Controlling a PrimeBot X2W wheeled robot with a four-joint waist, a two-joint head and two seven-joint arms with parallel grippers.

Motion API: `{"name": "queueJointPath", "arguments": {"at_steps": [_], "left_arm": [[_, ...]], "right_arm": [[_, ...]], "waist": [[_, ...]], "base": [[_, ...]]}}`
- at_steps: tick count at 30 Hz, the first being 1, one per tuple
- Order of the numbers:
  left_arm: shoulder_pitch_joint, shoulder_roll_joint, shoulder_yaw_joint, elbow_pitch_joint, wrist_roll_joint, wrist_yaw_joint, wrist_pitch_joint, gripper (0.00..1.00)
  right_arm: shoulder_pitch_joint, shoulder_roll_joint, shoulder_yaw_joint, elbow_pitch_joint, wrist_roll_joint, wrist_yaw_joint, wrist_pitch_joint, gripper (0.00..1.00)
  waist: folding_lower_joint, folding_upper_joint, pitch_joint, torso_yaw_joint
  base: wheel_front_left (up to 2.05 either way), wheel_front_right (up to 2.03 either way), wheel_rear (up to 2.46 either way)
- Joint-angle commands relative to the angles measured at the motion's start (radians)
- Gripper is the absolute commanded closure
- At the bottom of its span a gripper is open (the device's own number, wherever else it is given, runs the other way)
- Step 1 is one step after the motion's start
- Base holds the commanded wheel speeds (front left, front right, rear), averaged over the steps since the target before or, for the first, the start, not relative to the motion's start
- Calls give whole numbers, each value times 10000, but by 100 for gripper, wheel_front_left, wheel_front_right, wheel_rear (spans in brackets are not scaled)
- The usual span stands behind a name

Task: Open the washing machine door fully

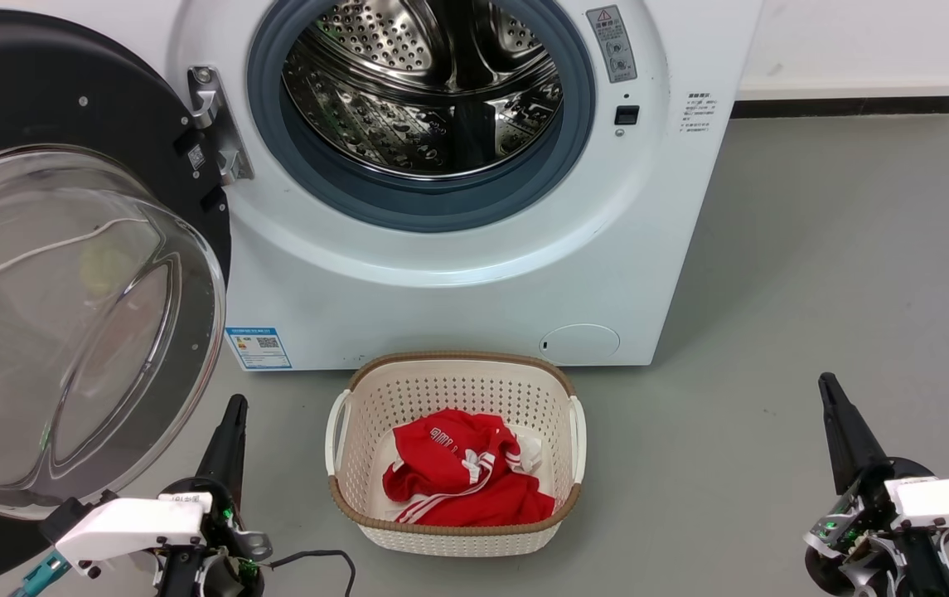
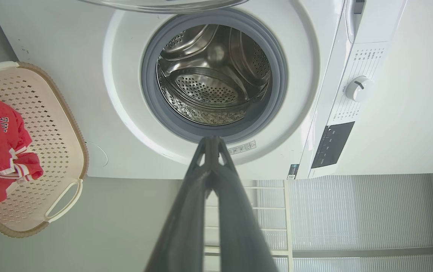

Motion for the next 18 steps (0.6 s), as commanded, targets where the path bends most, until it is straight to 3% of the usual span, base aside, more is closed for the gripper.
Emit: {"name": "queueJointPath", "arguments": {"at_steps": [1, 18], "left_arm": [[-115, 18, 49, 35, -146, -72, 50, 100], [-150, 18, 67, 82, -506, -91, 139, 100]], "right_arm": [[-127, -9, -26, 19, 140, 1, 44, 100], [-145, 27, -81, 60, 446, 0, 154, 100]], "waist": [[0, -1, -3, 1], [0, -1, -32, 1]], "base": [[0, 0, 0], [0, 0, 0]]}}
